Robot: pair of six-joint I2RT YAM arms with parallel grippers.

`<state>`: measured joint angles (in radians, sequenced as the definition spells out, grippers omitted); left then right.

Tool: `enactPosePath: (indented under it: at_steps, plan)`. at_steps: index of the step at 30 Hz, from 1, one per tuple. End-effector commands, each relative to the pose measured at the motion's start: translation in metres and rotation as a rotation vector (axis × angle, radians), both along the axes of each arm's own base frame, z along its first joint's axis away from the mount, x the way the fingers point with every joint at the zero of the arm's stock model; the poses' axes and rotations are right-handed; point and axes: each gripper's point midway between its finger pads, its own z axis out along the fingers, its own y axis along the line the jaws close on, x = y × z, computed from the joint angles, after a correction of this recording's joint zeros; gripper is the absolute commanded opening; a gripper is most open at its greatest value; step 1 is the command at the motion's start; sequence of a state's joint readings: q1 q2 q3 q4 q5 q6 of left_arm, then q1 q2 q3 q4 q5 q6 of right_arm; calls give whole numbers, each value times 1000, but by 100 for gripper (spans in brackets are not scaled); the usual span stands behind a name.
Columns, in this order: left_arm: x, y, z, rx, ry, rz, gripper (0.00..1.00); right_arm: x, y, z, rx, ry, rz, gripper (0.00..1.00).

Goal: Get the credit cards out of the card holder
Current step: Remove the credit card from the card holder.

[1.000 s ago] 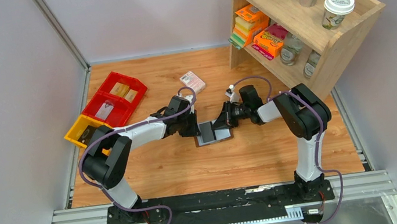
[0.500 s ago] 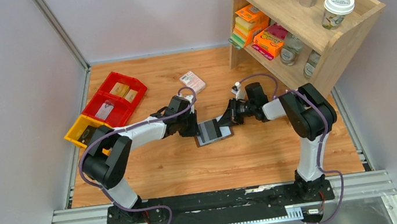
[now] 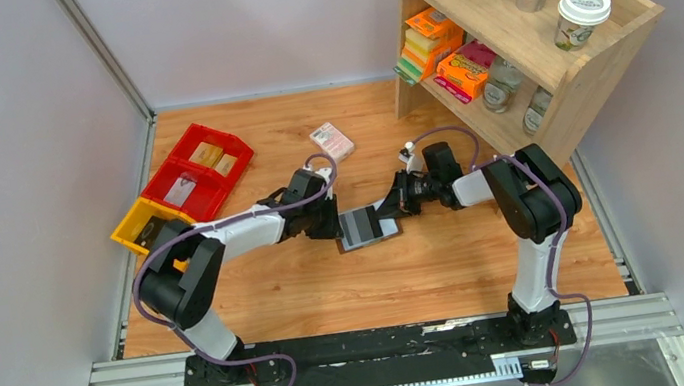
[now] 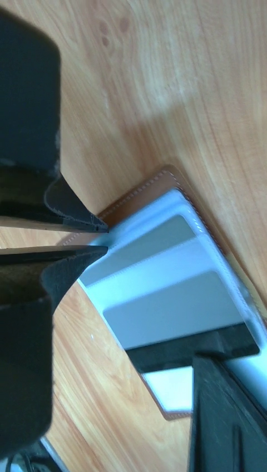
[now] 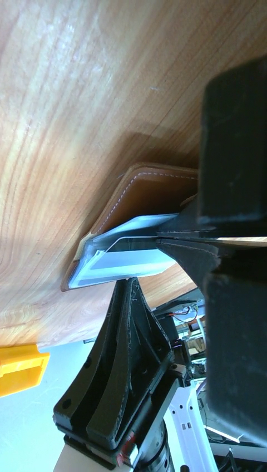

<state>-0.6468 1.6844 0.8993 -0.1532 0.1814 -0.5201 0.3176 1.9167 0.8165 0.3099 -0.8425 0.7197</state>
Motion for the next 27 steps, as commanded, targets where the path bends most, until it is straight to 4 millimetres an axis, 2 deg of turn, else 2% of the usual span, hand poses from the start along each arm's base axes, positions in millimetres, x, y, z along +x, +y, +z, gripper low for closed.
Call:
enactPosePath:
  at_steps: [1,2,4,7,9,11,12,17,20,23,27]
  plan:
    - [1,11,13,30,-88,-24,27,5,-1,10,-3,-47,-4,0]
    - [3,8,18,21,-111,-36,32,5,0,10,-3,-47,-4,0]
    - [7,0,37,-16,-167,-64,35,5,0,9,-3,-46,-4,0]
    - [7,-21,57,-71,-216,-120,35,6,0,10,-3,-47,-4,0]
    - [8,-32,63,-92,-234,-150,34,6,1,9,-4,-45,-4,0]
    - [10,-39,58,-82,-218,-162,32,6,1,9,-2,-40,-3,0]
    - [8,-39,47,-67,-186,-168,31,5,2,9,-2,-39,-2,0]
    - [11,-45,24,-57,-134,-161,22,6,3,10,0,-43,1,0]
    - [10,-42,9,-28,-102,-148,14,5,4,10,1,-43,4,0]
    - [5,-35,-7,18,-55,-133,0,4,6,11,2,-40,10,0]
    - [-2,-26,-19,52,-15,-116,0,2,6,9,2,-38,15,9]
